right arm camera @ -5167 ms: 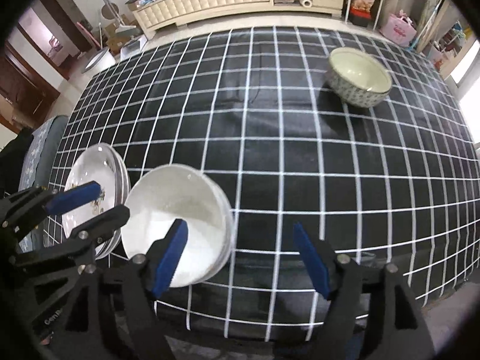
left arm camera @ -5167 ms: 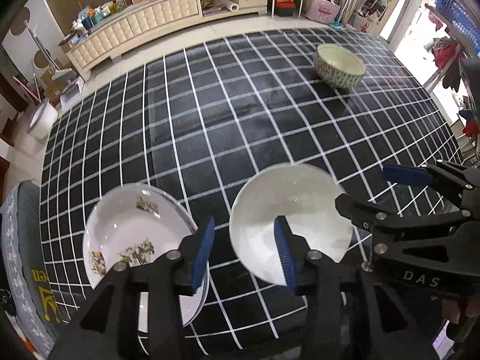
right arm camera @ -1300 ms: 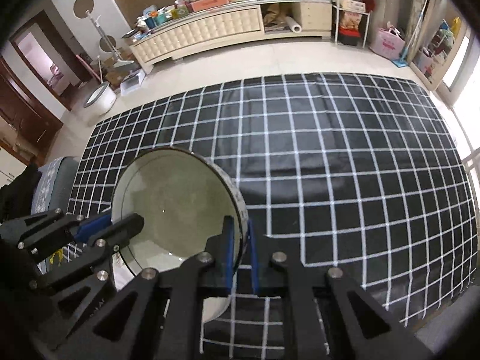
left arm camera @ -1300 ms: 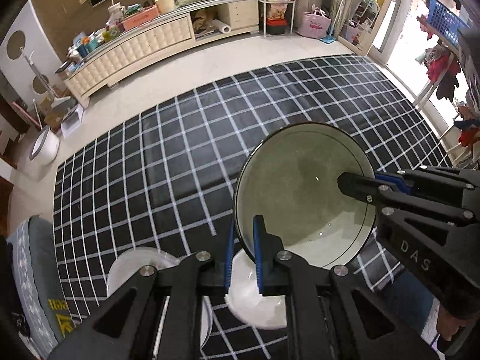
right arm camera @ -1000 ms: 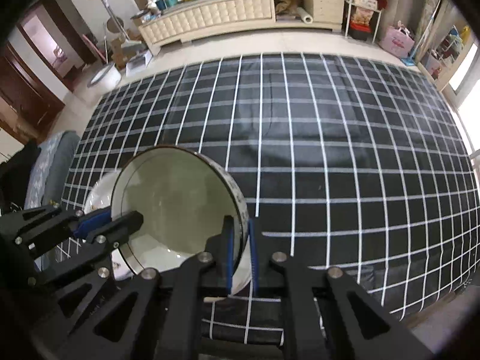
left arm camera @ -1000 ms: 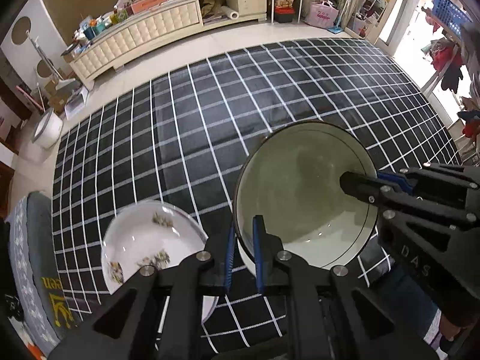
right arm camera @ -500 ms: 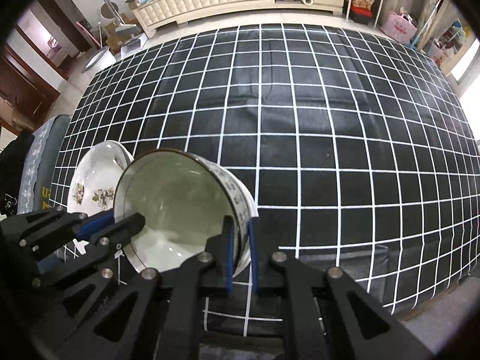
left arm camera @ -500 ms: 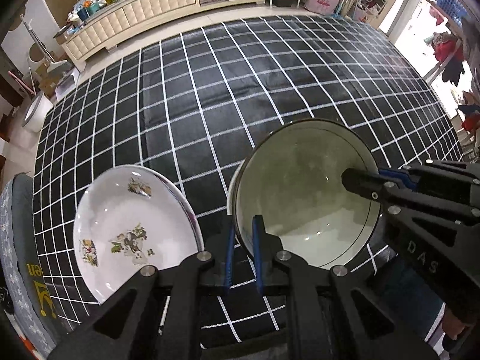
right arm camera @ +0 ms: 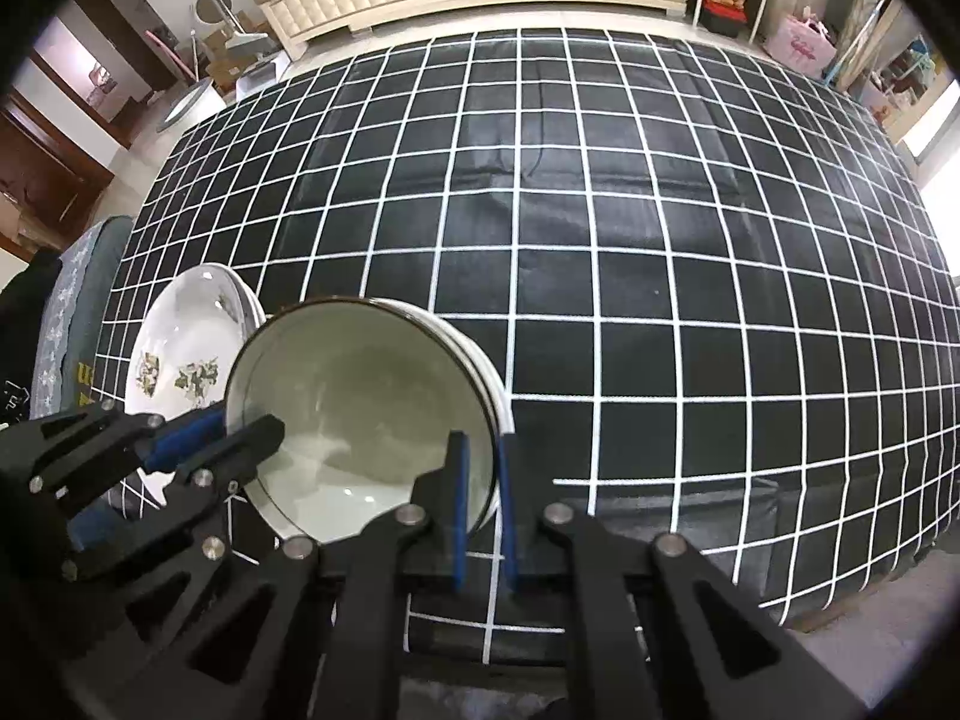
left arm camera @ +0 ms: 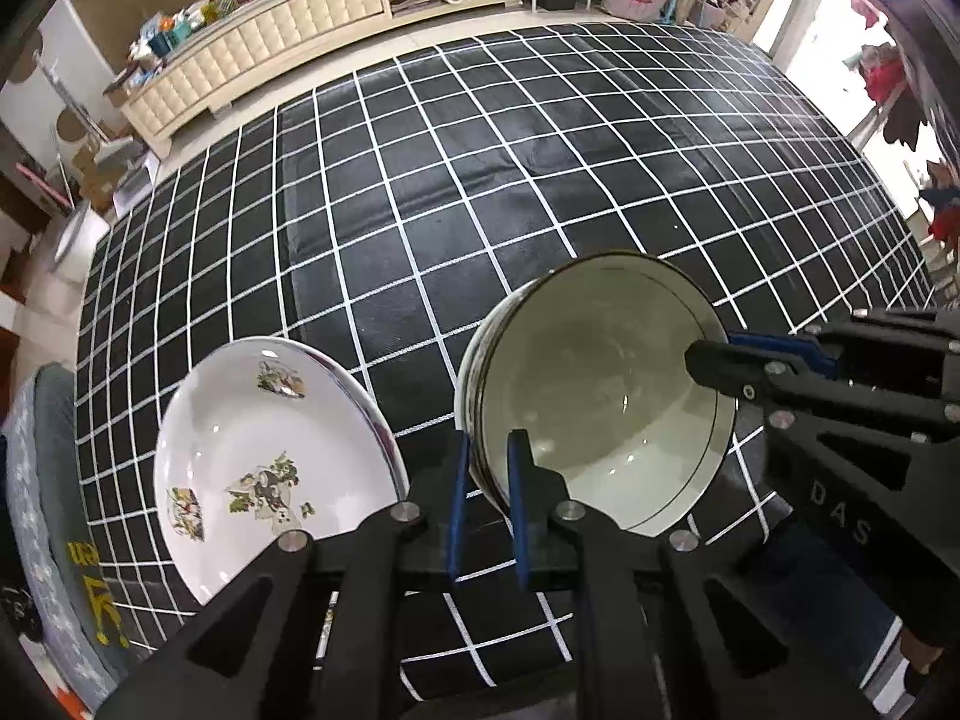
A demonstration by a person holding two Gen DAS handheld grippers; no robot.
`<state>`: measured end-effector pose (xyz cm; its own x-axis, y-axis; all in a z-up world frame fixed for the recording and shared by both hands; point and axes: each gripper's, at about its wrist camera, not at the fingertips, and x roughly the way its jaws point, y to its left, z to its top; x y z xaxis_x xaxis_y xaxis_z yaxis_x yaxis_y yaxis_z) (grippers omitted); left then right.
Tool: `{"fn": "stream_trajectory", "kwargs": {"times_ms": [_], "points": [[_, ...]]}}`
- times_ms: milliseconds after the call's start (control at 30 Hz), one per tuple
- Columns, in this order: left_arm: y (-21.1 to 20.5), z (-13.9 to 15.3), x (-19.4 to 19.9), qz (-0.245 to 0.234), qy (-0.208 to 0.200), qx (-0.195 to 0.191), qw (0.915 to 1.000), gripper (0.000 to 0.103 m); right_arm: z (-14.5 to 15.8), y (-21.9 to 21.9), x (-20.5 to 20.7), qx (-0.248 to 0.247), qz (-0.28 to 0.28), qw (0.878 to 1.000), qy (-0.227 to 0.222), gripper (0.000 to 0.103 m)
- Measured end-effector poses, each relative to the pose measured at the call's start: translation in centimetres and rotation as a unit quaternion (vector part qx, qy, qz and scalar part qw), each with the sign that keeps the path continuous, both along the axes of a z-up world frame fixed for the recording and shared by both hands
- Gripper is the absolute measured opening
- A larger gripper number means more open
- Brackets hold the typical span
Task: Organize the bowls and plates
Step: 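Lower the green-patterned bowl into the nested white bowls with the left tool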
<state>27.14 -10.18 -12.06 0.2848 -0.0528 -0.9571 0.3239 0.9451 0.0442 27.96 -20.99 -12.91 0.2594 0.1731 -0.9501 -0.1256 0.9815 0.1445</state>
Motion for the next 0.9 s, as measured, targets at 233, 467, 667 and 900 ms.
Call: {"fn": "stream_trajectory", "kwargs": {"times_ms": [233,467,667,900], "points": [[0.8,1.4,-0.2,0.01,-0.013,-0.016,0.9997,0.013,0.4,-0.4,-0.3,-0.002,-0.008,1.0,0.001,0.013],[2.1,2.6,0.1,0.021,-0.025,-0.023,0.9992,0.03,0.9,-0.8,-0.6,0.007,-0.022,1.0,-0.005,0.037],[2.8,1.9,0.3,0.028,-0.019,-0.032,0.9989,0.036,0.7,-1.0,-0.6,-0.008,-0.029,0.999,-0.018,0.066],[2.6,-0.2,0.7,0.012,0.0,-0.044,0.9989,0.044,-1.0,-1.8,0.2,-0.008,-0.047,0.999,0.0,0.071]]}}
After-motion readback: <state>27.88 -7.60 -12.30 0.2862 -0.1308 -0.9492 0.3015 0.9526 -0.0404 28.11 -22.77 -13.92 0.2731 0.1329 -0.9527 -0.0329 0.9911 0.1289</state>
